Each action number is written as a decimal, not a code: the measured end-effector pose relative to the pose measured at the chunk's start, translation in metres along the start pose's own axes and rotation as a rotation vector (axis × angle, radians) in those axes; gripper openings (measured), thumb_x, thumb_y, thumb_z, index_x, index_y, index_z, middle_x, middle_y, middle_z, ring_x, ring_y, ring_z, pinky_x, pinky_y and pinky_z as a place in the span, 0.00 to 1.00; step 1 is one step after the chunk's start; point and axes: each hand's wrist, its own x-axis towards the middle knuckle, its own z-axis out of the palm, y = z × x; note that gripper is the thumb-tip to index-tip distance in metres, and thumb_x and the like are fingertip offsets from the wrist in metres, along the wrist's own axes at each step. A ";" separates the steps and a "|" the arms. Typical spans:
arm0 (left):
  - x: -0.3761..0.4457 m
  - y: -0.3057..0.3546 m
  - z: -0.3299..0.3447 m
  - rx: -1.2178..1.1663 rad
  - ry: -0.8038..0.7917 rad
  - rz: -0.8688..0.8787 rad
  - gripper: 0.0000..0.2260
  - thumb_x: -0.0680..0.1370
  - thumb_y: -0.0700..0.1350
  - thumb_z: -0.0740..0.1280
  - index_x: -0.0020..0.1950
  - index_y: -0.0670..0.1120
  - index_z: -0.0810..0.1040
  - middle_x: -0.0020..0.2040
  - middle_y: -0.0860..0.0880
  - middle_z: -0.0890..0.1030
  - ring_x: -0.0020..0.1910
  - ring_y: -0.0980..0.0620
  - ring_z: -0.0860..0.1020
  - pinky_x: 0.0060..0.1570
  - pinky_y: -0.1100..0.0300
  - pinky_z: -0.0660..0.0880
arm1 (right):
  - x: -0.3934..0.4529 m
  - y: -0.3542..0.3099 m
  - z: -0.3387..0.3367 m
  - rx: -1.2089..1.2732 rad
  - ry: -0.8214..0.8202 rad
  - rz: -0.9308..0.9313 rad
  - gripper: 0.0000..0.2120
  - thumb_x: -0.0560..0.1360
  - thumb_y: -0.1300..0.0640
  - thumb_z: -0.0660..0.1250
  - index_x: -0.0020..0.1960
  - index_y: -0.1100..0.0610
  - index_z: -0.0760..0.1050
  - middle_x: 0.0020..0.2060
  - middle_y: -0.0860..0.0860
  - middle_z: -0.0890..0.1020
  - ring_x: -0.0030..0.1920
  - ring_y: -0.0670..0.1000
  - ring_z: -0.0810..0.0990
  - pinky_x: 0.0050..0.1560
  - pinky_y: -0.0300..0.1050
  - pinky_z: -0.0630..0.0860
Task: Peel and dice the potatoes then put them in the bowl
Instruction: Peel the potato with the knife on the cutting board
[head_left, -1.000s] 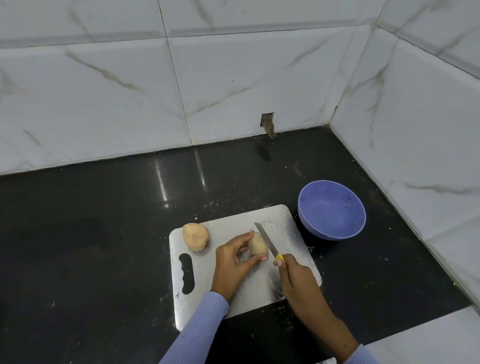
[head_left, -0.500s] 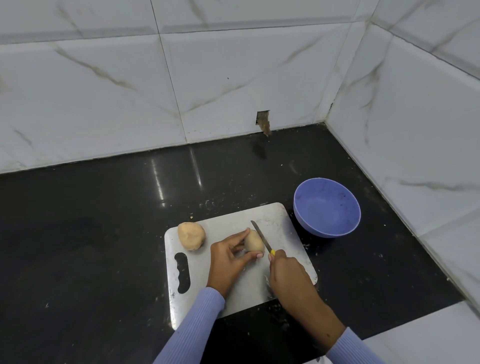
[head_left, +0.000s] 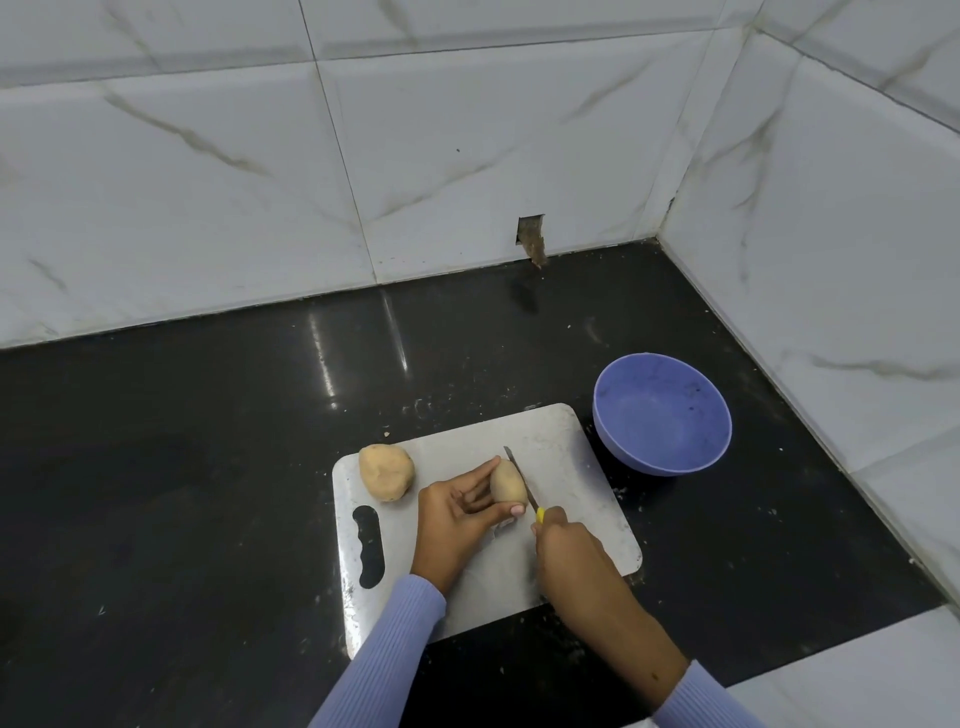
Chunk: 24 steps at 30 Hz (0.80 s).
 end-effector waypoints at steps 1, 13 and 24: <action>0.000 0.000 0.000 -0.007 0.000 -0.003 0.28 0.65 0.34 0.78 0.64 0.39 0.76 0.58 0.48 0.81 0.57 0.55 0.79 0.57 0.60 0.76 | 0.000 -0.002 0.000 0.005 -0.007 0.012 0.10 0.83 0.56 0.51 0.61 0.59 0.64 0.46 0.52 0.74 0.43 0.49 0.74 0.39 0.39 0.66; -0.003 0.002 0.004 -0.062 0.010 0.009 0.27 0.66 0.32 0.76 0.64 0.38 0.75 0.56 0.48 0.82 0.56 0.55 0.80 0.52 0.66 0.76 | -0.002 -0.007 -0.004 0.061 -0.017 0.026 0.10 0.82 0.59 0.52 0.61 0.60 0.65 0.54 0.57 0.77 0.51 0.54 0.77 0.43 0.42 0.66; -0.008 0.007 0.006 -0.060 0.029 0.001 0.27 0.67 0.34 0.77 0.64 0.40 0.75 0.57 0.49 0.81 0.57 0.56 0.79 0.56 0.63 0.75 | -0.003 0.001 0.004 -0.024 -0.028 -0.002 0.10 0.81 0.62 0.51 0.60 0.61 0.66 0.54 0.57 0.77 0.53 0.56 0.78 0.42 0.42 0.65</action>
